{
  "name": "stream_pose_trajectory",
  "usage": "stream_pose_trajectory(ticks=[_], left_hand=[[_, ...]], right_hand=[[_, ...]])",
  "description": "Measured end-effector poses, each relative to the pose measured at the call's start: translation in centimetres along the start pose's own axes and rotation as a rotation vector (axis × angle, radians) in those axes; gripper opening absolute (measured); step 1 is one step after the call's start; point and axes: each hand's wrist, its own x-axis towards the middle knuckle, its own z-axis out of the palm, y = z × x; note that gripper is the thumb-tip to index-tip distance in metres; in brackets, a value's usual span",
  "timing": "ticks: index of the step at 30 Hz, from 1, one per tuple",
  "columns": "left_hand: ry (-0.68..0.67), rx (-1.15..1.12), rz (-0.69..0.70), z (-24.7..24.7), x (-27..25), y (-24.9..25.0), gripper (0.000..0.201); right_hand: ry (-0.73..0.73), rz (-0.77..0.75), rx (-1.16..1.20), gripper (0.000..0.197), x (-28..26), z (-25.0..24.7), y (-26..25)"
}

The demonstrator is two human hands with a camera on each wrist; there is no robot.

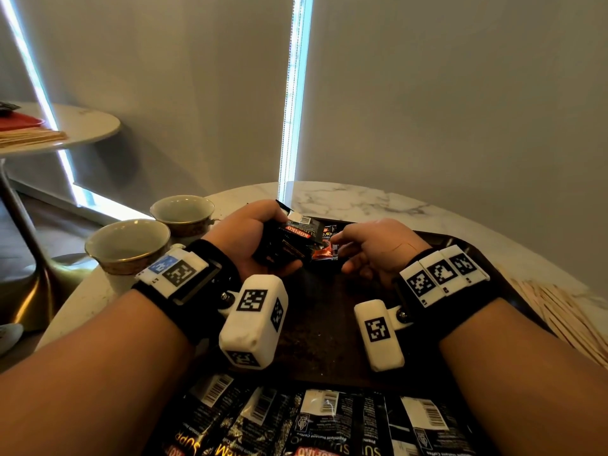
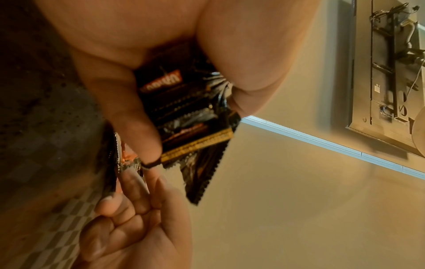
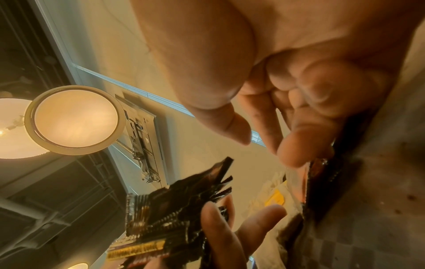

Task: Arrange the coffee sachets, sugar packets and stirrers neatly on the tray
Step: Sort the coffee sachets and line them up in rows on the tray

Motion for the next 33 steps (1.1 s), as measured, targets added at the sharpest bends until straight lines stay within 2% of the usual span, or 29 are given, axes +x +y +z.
stream_pose_trajectory(ticks=[10,15,17,20,22,24,29,33], left_hand=[[-0.008,0.027,-0.008,-0.1,0.1,-0.1,0.035],[-0.019,0.05,-0.012,-0.1,0.1,-0.1,0.034],[-0.018,0.044,-0.011,0.0,-0.1,-0.1,0.029],[-0.024,0.022,-0.002,0.0,-0.2,0.0,0.034],[-0.029,-0.009,0.016,0.0,-0.3,0.0,0.035],[-0.04,-0.039,0.032,0.0,-0.4,0.0,0.032],[-0.057,-0.076,0.051,0.0,-0.6,0.2,0.031],[-0.061,-0.069,0.07,0.0,-0.5,0.1,0.034]], right_hand=[[-0.003,0.038,-0.035,0.053,0.0,0.1,-0.6],[0.004,0.032,-0.018,0.033,0.3,-0.2,-0.4],[0.004,0.013,-0.006,0.029,0.1,-0.1,-0.4],[-0.003,0.003,0.003,0.028,0.0,0.0,-0.4],[0.007,-0.059,0.017,0.023,-0.2,0.0,-0.5],[0.022,-0.19,0.063,0.014,-0.6,-0.1,-0.9],[-0.111,-0.45,0.06,0.042,-2.7,-0.6,-2.3],[-0.171,-0.515,0.013,0.043,-4.1,0.1,-2.7]])
